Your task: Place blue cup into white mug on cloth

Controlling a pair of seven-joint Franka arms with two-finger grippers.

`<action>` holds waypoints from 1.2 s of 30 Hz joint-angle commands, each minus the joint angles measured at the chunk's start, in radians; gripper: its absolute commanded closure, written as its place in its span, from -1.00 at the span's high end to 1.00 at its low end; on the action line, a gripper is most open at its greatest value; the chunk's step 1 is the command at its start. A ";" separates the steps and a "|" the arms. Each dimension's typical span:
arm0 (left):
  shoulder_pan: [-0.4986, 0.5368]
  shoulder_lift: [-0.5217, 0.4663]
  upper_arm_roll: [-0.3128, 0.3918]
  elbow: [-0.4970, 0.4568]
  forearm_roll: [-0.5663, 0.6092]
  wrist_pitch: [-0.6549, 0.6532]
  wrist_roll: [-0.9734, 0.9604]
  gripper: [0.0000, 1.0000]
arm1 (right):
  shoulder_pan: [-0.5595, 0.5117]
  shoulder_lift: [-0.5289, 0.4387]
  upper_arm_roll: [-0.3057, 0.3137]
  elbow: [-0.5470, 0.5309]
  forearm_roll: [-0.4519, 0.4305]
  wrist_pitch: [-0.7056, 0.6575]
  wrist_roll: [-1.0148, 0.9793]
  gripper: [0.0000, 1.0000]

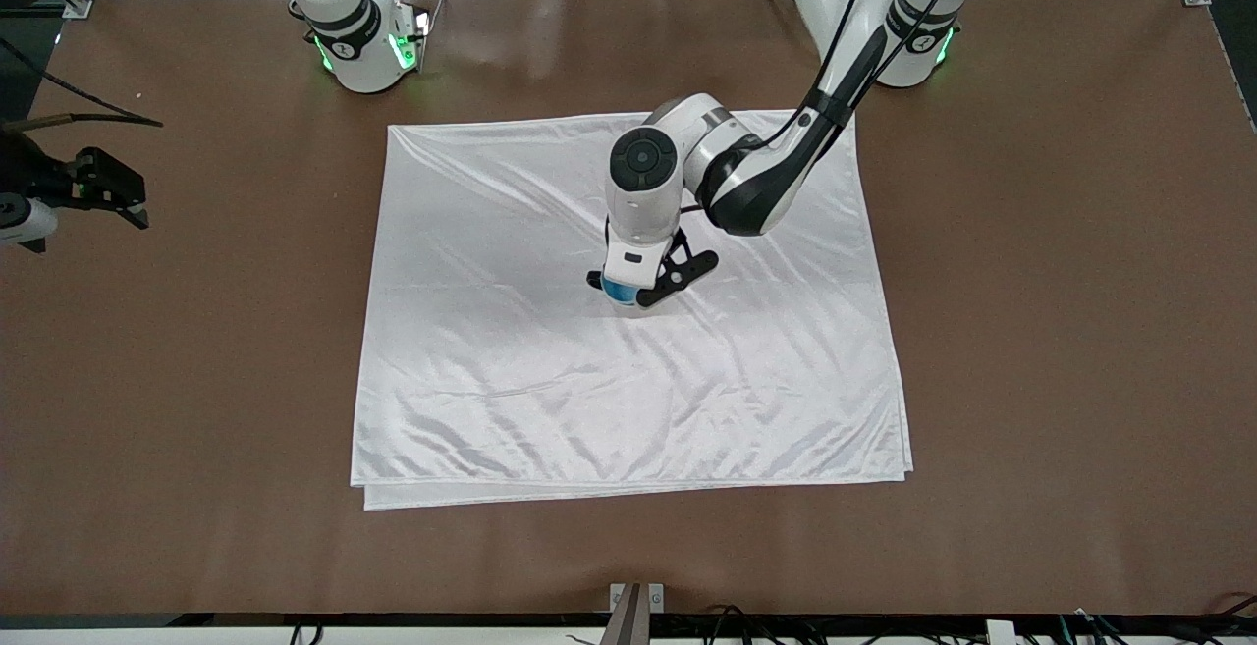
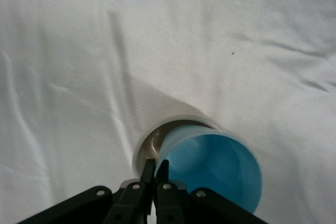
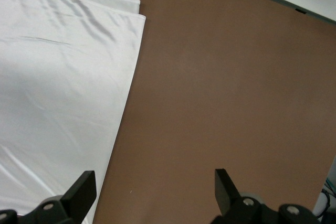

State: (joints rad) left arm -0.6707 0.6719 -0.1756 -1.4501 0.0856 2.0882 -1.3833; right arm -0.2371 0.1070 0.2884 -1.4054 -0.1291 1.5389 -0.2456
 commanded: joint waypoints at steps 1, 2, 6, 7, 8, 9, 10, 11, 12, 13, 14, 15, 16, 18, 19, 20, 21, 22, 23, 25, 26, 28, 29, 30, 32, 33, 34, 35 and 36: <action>-0.012 0.015 0.010 0.004 0.029 0.024 -0.028 -1.00 | -0.033 -0.070 0.014 -0.081 0.029 0.017 0.083 1.00; -0.013 0.017 0.010 0.004 0.029 0.024 -0.028 -1.00 | -0.037 -0.075 0.014 -0.087 0.039 0.021 0.088 1.00; -0.012 0.029 0.011 0.004 0.029 0.030 -0.026 -1.00 | -0.093 -0.118 0.005 -0.148 0.141 0.064 0.111 1.00; -0.012 0.029 0.011 0.002 0.029 0.030 -0.025 -1.00 | -0.102 -0.139 0.005 -0.180 0.146 0.088 0.111 1.00; -0.012 0.031 0.011 0.002 0.029 0.030 -0.023 -1.00 | -0.103 -0.156 0.005 -0.205 0.148 0.105 0.112 1.00; -0.012 0.032 0.011 0.002 0.029 0.030 -0.023 -1.00 | -0.105 -0.177 0.005 -0.236 0.151 0.125 0.114 1.00; -0.012 0.034 0.011 0.002 0.031 0.030 -0.023 -1.00 | -0.105 -0.194 0.005 -0.265 0.152 0.141 0.115 1.00; -0.010 0.035 0.011 0.002 0.031 0.030 -0.023 -1.00 | -0.107 -0.211 0.003 -0.289 0.152 0.156 0.118 1.00; -0.009 0.037 0.011 0.002 0.032 0.030 -0.022 -1.00 | -0.108 -0.229 0.003 -0.312 0.154 0.170 0.127 1.00; -0.009 0.038 0.011 0.002 0.036 0.030 -0.022 -1.00 | -0.113 -0.242 0.003 -0.332 0.154 0.179 0.143 1.00; -0.009 0.043 0.011 0.002 0.036 0.030 -0.020 -1.00 | -0.113 -0.254 0.003 -0.348 0.154 0.185 0.163 1.00; -0.009 0.044 0.011 0.002 0.036 0.030 -0.020 -1.00 | -0.117 -0.262 0.003 -0.357 0.154 0.187 0.182 1.00; -0.007 0.044 0.011 0.002 0.036 0.030 -0.020 -1.00 | -0.119 -0.266 0.003 -0.362 0.154 0.187 0.199 1.00; -0.004 0.046 0.013 0.002 0.036 0.032 -0.016 -1.00 | -0.119 -0.268 0.003 -0.363 0.154 0.181 0.230 1.00; -0.001 0.046 0.013 0.001 0.036 0.030 -0.014 -1.00 | -0.120 -0.268 0.003 -0.362 0.154 0.181 0.236 1.00; 0.000 0.049 0.013 0.001 0.036 0.030 -0.016 -1.00 | -0.120 -0.268 0.002 -0.362 0.154 0.181 0.241 1.00; 0.000 0.051 0.013 0.002 0.034 0.030 -0.016 -1.00 | -0.120 -0.266 0.002 -0.362 0.154 0.181 0.242 1.00; 0.000 0.051 0.013 0.001 0.034 0.032 -0.016 -1.00 | -0.120 -0.265 0.002 -0.360 0.154 0.181 0.247 1.00; 0.000 0.049 0.013 0.002 0.034 0.030 -0.016 -1.00 | -0.120 -0.263 0.002 -0.359 0.154 0.181 0.252 1.00; 0.006 0.049 0.016 0.002 0.026 0.030 -0.017 -0.63 | -0.119 -0.259 0.003 -0.354 0.152 0.182 0.275 1.00; 0.011 0.048 0.016 0.002 0.025 0.030 -0.017 -0.30 | -0.119 -0.257 0.005 -0.348 0.152 0.181 0.291 1.00; 0.013 0.048 0.016 0.002 0.026 0.030 -0.014 0.45 | -0.116 -0.253 0.006 -0.331 0.152 0.178 0.321 1.00; 0.013 0.048 0.016 0.002 0.029 0.030 -0.013 0.67 | -0.114 -0.251 0.008 -0.325 0.152 0.176 0.327 1.00; 0.010 0.048 0.016 0.002 0.034 0.030 -0.011 0.88 | -0.114 -0.250 0.008 -0.320 0.152 0.176 0.330 1.00; 0.006 0.048 0.018 0.002 0.036 0.030 -0.011 1.00 | -0.113 -0.245 0.009 -0.314 0.152 0.176 0.331 1.00; 0.006 0.046 0.018 0.002 0.034 0.030 -0.013 1.00 | -0.113 -0.245 0.009 -0.313 0.152 0.176 0.331 1.00; 0.006 0.046 0.018 0.002 0.034 0.030 -0.013 1.00 | -0.111 -0.245 0.009 -0.311 0.151 0.176 0.331 1.00; 0.006 0.043 0.018 0.002 0.034 0.030 -0.014 1.00 | -0.111 -0.247 0.009 -0.311 0.148 0.176 0.331 1.00; 0.006 0.043 0.018 0.002 0.034 0.030 -0.016 1.00 | -0.111 -0.245 0.009 -0.311 0.146 0.176 0.331 1.00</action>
State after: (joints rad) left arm -0.6601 0.7189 -0.1595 -1.4500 0.0915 2.1105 -1.3830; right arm -0.3344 -0.1276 0.2865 -1.7223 -0.0007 1.7155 0.0681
